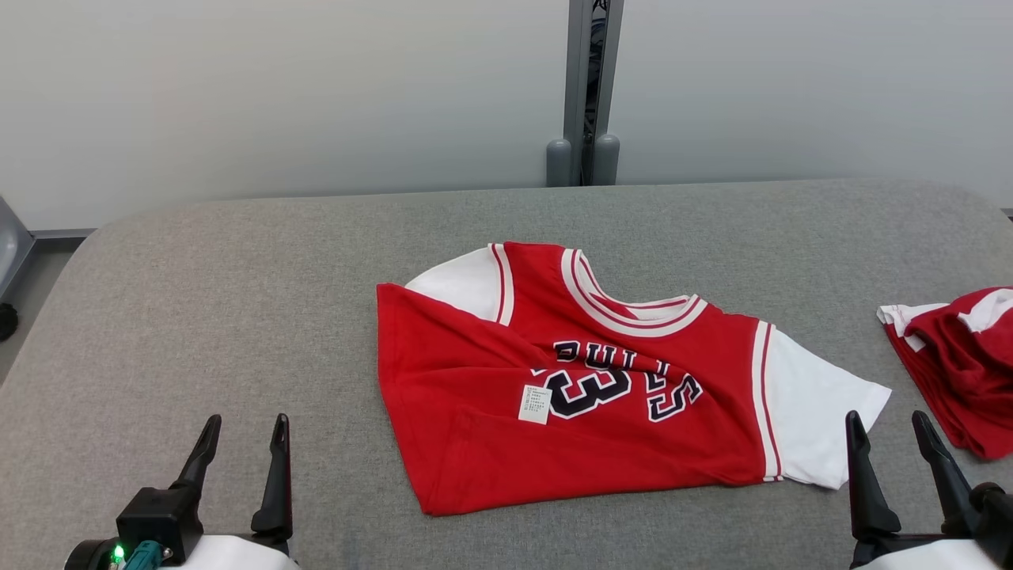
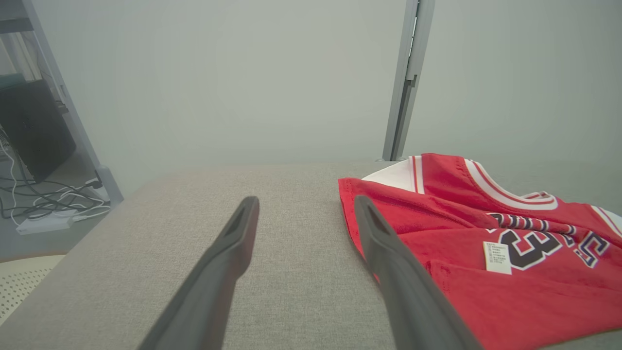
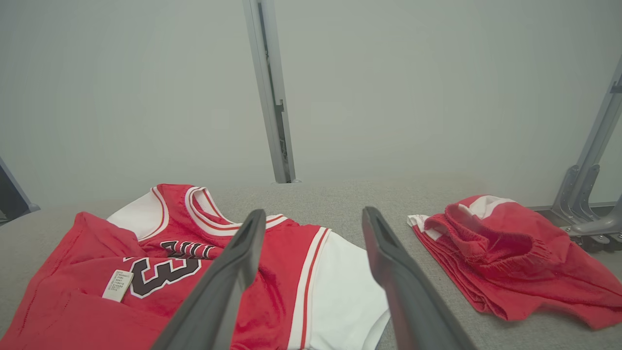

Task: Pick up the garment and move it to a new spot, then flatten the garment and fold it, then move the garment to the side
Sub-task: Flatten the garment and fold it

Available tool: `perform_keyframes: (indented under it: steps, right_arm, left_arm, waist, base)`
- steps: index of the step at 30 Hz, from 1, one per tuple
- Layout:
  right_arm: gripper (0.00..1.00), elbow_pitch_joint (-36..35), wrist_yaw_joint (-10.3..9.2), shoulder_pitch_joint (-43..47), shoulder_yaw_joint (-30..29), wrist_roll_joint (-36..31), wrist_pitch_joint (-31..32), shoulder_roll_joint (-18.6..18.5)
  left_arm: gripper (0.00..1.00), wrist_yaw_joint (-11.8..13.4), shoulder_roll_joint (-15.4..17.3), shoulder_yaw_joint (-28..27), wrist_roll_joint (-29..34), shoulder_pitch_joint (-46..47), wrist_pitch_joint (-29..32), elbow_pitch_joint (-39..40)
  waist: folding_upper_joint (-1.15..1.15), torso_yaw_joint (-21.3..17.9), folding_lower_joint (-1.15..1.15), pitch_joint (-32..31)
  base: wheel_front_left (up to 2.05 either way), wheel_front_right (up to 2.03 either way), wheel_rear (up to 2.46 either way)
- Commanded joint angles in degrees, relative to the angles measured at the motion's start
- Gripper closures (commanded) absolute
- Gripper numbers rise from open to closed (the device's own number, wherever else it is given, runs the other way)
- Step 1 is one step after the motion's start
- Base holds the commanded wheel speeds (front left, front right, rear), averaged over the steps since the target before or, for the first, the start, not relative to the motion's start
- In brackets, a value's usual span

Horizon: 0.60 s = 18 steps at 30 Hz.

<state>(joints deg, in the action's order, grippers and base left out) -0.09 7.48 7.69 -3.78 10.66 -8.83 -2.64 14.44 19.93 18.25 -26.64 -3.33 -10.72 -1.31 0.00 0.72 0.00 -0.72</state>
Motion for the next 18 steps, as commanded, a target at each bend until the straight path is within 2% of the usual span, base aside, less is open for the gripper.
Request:
perform_keyframes:
  steps: [1,12,15,18]
  right_arm:
    - [0.00,-0.14,0.03,0.54,-0.23,0.41,0.01,-0.36]
    - [0.00,0.57,0.03,-0.25,-0.27,0.93,-0.38,-0.35]
    - [0.00,0.63,0.03,-0.69,-0.34,0.90,-0.14,-0.35]
    - [0.00,1.04,0.03,-1.43,-0.99,1.36,0.84,-0.37]
  left_arm:
    - [0.00,0.33,0.42,-0.13,-0.20,-0.32,0.04,0.26]
    - [0.00,-0.04,0.27,0.76,0.12,1.58,0.28,0.12]
    - [0.00,-1.09,-0.33,2.05,-0.02,2.96,0.92,0.18]
    - [0.00,-3.20,-1.32,4.38,-0.60,5.31,2.67,-0.52]
  waist:
    - [0.00,0.02,0.00,-0.04]
    - [0.00,0.47,0.00,0.19]
    - [0.00,0.61,0.00,0.46]
    - [0.00,0.61,0.00,1.46]
  base:
    - [0.00,0.00,0.00]
    - [0.00,0.00,0.00]
    - [0.00,0.00,0.00]
    - [0.00,0.00,0.00]
